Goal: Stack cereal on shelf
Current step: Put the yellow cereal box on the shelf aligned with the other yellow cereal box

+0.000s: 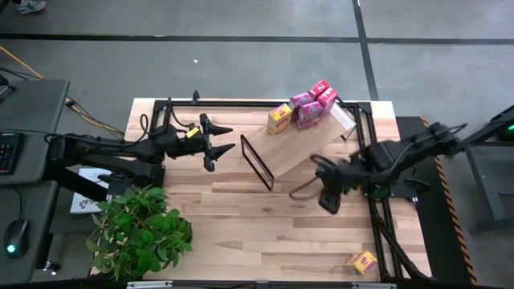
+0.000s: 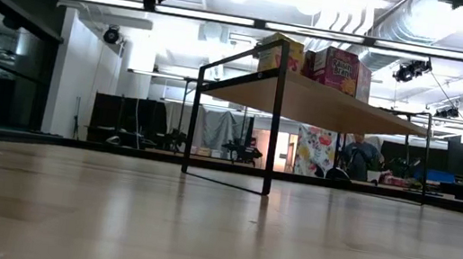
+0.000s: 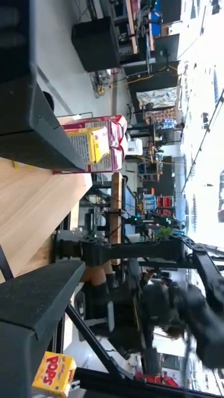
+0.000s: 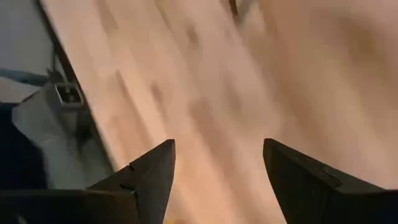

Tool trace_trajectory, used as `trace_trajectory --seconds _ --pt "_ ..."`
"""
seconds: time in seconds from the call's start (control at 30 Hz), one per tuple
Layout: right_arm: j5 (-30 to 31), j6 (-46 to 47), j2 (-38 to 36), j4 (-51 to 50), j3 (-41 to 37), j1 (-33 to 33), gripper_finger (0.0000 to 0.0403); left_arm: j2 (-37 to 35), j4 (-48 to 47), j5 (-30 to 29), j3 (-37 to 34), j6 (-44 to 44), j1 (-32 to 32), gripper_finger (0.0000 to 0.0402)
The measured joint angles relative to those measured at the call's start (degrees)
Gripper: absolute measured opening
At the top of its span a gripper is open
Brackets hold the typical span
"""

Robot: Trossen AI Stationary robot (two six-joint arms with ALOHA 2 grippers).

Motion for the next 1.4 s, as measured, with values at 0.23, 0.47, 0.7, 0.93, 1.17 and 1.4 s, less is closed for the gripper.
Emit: trace_trajectory --seconds 0.23,0.47,0.7,0.93,1.17,1.4 --pt "-6.3 34.5 8.2 -7.3 10.3 13.6 0.0234 0.0 0.0 -0.2 0.0 -0.4 0.0 0.0237" --pt "-9.9 57.7 15.0 -7.3 12.5 24.5 0.0234 0.0 -0.4 -0.2 0.0 -2.5 -0.1 0.0237" --pt "-20.0 72.2 20.4 -6.2 12.4 33.5 0.0234 0.0 -0.3 -0.2 0.0 -3.1 -0.1 0.0237" --pt "-19.4 76.8 22.2 -5.6 12.4 39.3 0.0234 0.0 -0.3 -0.2 0.0 -3.0 -0.1 0.0237" --pt "-18.4 77.6 24.6 -4.0 12.4 42.1 0.0233 0.0 0.3 -0.2 0.0 0.5 0.0 0.0237" --pt "-19.1 69.6 29.9 -0.4 12.4 42.1 0.0203 0.0 1.6 -0.2 0.0 1.0 0.0 0.0237"
